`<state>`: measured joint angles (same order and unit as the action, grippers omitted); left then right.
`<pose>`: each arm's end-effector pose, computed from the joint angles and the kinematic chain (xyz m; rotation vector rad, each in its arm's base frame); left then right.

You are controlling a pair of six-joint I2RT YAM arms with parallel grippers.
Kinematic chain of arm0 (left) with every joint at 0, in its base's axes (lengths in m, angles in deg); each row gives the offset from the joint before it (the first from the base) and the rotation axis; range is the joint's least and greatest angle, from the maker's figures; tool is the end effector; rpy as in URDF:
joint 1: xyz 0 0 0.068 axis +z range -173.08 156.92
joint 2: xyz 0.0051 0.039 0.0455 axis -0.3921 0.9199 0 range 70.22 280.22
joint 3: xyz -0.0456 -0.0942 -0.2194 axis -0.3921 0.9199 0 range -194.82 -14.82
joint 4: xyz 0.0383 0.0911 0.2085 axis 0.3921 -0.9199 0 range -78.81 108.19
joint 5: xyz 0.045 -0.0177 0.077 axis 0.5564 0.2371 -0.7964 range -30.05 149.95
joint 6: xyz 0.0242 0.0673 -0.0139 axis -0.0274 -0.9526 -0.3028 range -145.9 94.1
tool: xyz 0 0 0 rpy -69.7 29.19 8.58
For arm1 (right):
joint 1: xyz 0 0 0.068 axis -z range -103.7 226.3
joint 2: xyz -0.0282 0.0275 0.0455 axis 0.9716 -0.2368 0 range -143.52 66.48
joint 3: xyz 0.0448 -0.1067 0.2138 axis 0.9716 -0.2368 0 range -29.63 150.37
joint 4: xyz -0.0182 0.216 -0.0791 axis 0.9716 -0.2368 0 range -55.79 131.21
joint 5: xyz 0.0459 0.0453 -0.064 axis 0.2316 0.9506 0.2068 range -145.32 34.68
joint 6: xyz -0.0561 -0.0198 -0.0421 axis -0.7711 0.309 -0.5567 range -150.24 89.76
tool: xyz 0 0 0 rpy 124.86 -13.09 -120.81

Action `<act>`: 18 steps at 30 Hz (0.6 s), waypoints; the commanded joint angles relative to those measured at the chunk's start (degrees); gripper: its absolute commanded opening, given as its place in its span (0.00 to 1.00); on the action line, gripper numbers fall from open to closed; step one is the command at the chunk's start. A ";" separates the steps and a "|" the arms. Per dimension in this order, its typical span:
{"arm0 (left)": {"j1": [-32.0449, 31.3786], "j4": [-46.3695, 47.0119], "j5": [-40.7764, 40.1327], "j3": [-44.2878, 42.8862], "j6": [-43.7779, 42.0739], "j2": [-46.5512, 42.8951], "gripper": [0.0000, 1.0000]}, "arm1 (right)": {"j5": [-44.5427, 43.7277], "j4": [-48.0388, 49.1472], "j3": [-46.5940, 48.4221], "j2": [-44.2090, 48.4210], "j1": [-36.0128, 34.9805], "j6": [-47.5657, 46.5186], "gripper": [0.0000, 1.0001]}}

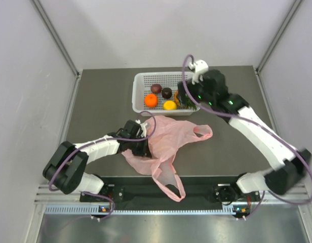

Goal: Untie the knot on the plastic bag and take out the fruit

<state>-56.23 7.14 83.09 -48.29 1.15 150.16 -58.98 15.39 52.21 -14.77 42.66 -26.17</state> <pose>0.1865 -0.1503 0.1213 0.3061 2.7041 -0.8781 0.2664 0.1727 0.3487 -0.4778 1.9710 0.3543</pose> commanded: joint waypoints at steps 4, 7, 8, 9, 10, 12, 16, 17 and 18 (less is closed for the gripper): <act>-0.25 2.79 0.95 -2.82 -0.94 4.78 0.00 | 7.52 4.12 -24.60 25.95 -5.45 4.88 0.81; -0.25 2.61 1.21 -3.61 -1.30 6.10 0.00 | 5.26 -0.18 -30.59 32.90 -12.56 6.38 0.73; -0.25 2.61 1.21 -3.79 -1.30 6.36 0.00 | 4.03 -2.28 -31.21 34.57 -16.76 7.17 0.71; -0.25 2.35 1.12 -3.97 -1.21 6.45 0.00 | 2.45 -3.43 -31.74 35.19 -18.63 9.17 0.70; -0.25 2.26 1.21 -4.58 -1.21 6.45 0.00 | 1.56 -3.97 -33.14 35.63 -20.30 10.07 0.70; -0.25 1.73 1.04 -5.11 -1.21 6.45 0.00 | 0.94 -4.93 -35.07 36.60 -24.35 12.87 0.65; -0.25 0.68 0.68 -6.16 -1.56 6.54 0.00 | -0.65 -4.07 -41.13 37.31 -30.06 16.05 0.61; -0.25 0.33 0.68 -6.25 -1.82 6.63 0.00 | -0.73 -3.28 -42.19 37.48 -32.16 17.09 0.58; -0.25 -0.02 0.51 -6.51 -2.00 6.89 0.00 | -0.73 -1.27 -43.07 37.22 -33.14 17.37 0.57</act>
<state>-56.23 7.46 84.33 -52.58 0.71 156.17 -57.84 11.28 10.88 21.51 12.84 -12.79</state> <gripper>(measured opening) 0.012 0.583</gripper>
